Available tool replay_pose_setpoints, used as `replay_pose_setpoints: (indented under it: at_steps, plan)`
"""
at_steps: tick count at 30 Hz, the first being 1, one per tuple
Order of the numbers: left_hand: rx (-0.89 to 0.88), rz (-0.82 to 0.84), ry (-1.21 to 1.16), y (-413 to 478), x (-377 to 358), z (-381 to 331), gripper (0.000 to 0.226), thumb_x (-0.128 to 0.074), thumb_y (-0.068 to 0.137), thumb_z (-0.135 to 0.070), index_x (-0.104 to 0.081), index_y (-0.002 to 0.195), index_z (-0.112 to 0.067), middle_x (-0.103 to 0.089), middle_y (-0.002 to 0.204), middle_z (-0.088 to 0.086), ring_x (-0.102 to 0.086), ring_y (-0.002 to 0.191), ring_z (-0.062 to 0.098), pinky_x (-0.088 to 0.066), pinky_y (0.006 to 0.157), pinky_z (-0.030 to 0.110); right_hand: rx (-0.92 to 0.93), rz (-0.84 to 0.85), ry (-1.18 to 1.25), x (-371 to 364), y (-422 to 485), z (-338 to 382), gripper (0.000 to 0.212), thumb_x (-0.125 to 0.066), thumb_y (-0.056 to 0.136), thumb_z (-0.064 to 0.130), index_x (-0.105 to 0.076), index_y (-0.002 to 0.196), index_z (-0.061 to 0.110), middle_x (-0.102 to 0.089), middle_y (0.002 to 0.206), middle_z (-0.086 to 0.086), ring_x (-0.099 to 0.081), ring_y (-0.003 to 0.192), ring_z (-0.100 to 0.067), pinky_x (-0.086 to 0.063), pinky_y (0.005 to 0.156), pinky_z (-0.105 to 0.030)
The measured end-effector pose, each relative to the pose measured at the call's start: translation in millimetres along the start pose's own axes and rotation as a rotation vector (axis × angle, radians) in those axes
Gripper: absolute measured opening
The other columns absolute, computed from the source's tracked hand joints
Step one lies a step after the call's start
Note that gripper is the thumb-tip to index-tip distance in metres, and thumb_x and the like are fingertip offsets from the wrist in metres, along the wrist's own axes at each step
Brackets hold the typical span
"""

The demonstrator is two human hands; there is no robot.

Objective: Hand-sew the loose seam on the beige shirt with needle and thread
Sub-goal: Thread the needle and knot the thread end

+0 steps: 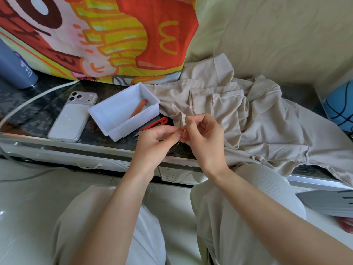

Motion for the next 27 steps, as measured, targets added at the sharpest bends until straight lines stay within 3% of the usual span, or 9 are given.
replay_pose_setpoints:
  at_steps: [3,9,14,21,27]
  plan:
    - [0.002,0.007,-0.001,0.2,-0.6,-0.7,0.011,-0.065,0.087,-0.012,-0.074,0.094,-0.013,-0.075,0.090,0.000,-0.069,0.095,0.012,-0.050,0.088,0.020,0.005,-0.001,-0.023,-0.6,0.0,-1.1,0.016,-0.057,0.092,0.010,-0.060,0.078,0.015,-0.063,0.069,-0.010,-0.062,0.064,-0.020,-0.056,0.073,-0.044]
    - [-0.003,0.014,-0.005,1.1,-0.6,-0.8,0.009,-0.067,0.086,-0.013,-0.075,0.090,-0.014,-0.075,0.088,0.001,-0.069,0.094,0.013,-0.050,0.088,0.022,0.012,0.004,-0.035,-0.4,-0.7,0.1,0.014,-0.057,0.093,0.011,-0.060,0.079,0.013,-0.062,0.068,-0.004,-0.061,0.063,-0.016,-0.055,0.070,-0.036]
    - [-0.012,0.013,-0.006,1.3,-1.1,-0.8,0.008,-0.067,0.086,-0.013,-0.075,0.090,-0.015,-0.075,0.087,0.000,-0.069,0.093,0.013,-0.049,0.082,0.017,0.017,0.008,-0.041,-1.1,-0.3,-0.7,0.015,-0.058,0.092,0.010,-0.061,0.078,0.013,-0.061,0.066,-0.002,-0.060,0.063,-0.015,-0.055,0.071,-0.039]
    - [-0.007,0.012,0.004,0.7,-0.9,-1.4,0.008,-0.070,0.083,-0.018,-0.075,0.089,-0.017,-0.075,0.088,-0.001,-0.068,0.094,0.014,-0.049,0.090,0.024,0.022,0.019,-0.039,-0.7,-0.8,-0.6,0.015,-0.057,0.092,0.009,-0.060,0.078,0.013,-0.062,0.068,-0.005,-0.059,0.061,-0.012,-0.055,0.066,-0.031]
    - [-0.001,0.007,0.017,1.2,-0.9,-1.4,0.008,-0.071,0.083,-0.020,-0.075,0.089,-0.018,-0.075,0.088,-0.001,-0.068,0.096,0.015,-0.049,0.096,0.030,0.017,0.020,-0.044,-0.6,0.1,-2.2,0.014,-0.058,0.092,0.009,-0.061,0.078,0.012,-0.065,0.073,-0.009,-0.061,0.064,-0.015,-0.056,0.067,-0.034]
Point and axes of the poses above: each hand's wrist, its own y-axis towards the middle knuckle, its own x-axis out of the back of the hand, z = x × y, the point moved 2 cm from there along y, towards the middle knuckle
